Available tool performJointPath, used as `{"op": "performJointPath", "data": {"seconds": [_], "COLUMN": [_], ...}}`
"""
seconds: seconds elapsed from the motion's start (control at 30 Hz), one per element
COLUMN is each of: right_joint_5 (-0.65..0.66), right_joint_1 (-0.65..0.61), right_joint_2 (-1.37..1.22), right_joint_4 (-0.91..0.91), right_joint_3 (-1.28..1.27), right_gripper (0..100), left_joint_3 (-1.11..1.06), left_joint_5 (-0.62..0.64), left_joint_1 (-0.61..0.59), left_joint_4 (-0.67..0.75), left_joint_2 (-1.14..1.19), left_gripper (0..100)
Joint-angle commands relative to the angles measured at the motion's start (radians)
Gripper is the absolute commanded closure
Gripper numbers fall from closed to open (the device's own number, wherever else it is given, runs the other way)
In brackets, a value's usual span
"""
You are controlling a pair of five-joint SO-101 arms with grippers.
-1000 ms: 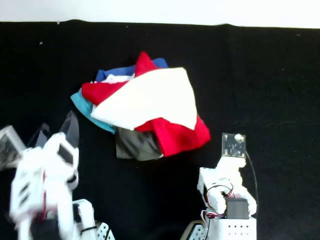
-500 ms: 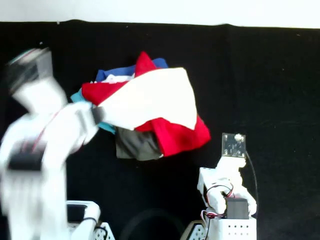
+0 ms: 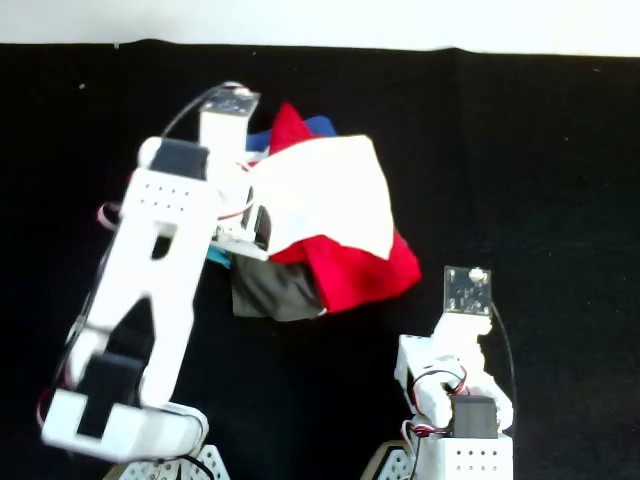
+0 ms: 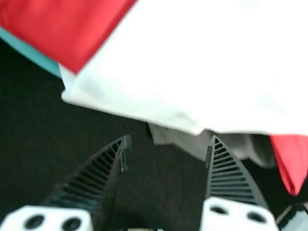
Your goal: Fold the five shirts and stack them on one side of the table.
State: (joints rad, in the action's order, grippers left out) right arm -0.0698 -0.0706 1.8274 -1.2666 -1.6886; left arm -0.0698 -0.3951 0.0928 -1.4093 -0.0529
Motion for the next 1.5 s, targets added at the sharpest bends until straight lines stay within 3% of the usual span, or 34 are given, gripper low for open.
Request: {"op": "performJointPath", "data": {"seconds": [0.0,0.27,0.47,0.6,0.73,0.8,1.0,1.23,1.4,1.47], "right_joint_5": [0.011,0.011,0.012,0.012,0.011,0.009,0.014,0.014,0.017,0.087], "right_joint_1": [-0.001,-0.001,-0.001,-0.001,-0.001,-0.001,-0.001,0.062,0.171,0.191], "right_joint_2": [0.005,0.005,0.005,0.005,0.005,0.005,0.005,0.005,0.005,0.005], "right_joint_4": [0.018,0.018,0.018,0.018,0.018,0.018,0.077,0.305,0.498,0.513], "right_joint_3": [-0.108,-0.108,-0.108,-0.108,-0.108,-0.108,-0.108,-0.108,-0.108,-0.108], "right_gripper": [99.1,99.1,99.1,99.1,99.1,99.1,98.6,98.5,98.5,98.5], "left_joint_3": [0.047,0.039,0.065,0.122,0.252,0.320,0.527,0.912,1.187,1.248], "left_joint_5": [0.035,0.117,0.117,0.112,0.114,0.115,0.110,0.110,0.110,0.107], "left_joint_1": [0.016,0.028,0.044,0.031,-0.019,-0.067,-0.306,-0.725,-1.027,-1.102], "left_joint_4": [0.086,0.249,0.307,0.269,0.135,0.075,-0.092,-0.313,-0.336,-0.336], "left_joint_2": [0.030,0.071,0.265,0.423,0.521,0.542,0.545,0.545,0.545,0.552], "left_gripper": [75,74,74,76,100,97,99,99,99,99]}}
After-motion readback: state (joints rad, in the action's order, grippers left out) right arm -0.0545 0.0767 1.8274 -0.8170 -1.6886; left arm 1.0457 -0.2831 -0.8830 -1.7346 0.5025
